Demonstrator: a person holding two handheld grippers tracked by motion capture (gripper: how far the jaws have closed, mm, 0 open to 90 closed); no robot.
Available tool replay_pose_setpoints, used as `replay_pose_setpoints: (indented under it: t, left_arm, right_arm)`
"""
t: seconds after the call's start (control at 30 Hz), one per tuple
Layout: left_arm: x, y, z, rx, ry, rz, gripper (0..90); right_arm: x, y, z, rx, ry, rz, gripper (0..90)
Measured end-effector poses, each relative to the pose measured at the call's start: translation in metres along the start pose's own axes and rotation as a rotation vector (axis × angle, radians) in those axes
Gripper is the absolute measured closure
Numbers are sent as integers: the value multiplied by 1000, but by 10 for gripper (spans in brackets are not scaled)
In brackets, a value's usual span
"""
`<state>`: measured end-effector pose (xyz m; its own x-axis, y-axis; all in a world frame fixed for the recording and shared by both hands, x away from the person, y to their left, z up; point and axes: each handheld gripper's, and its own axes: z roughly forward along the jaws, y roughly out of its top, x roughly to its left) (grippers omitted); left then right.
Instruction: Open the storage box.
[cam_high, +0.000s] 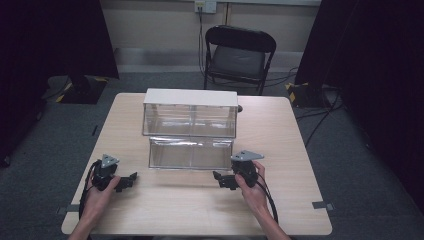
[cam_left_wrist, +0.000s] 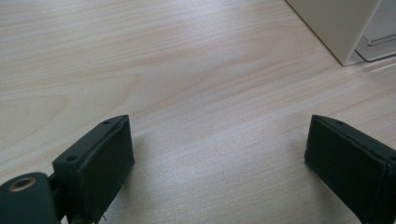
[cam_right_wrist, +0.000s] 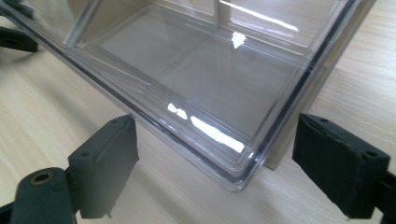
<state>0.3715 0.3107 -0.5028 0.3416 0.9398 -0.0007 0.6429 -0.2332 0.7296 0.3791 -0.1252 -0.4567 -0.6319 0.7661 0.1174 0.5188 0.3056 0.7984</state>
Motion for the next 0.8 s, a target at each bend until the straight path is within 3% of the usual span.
replay_pose_setpoints:
  t: [0.13,0.8]
  left_arm:
    - [0,0,0,0,0,0,74]
    - [0,0,0,0,-1,-1,74]
  right_arm:
    - [2,1,-1,7,-17,-8,134]
    - [4,4,-8,-15,6,-2,132]
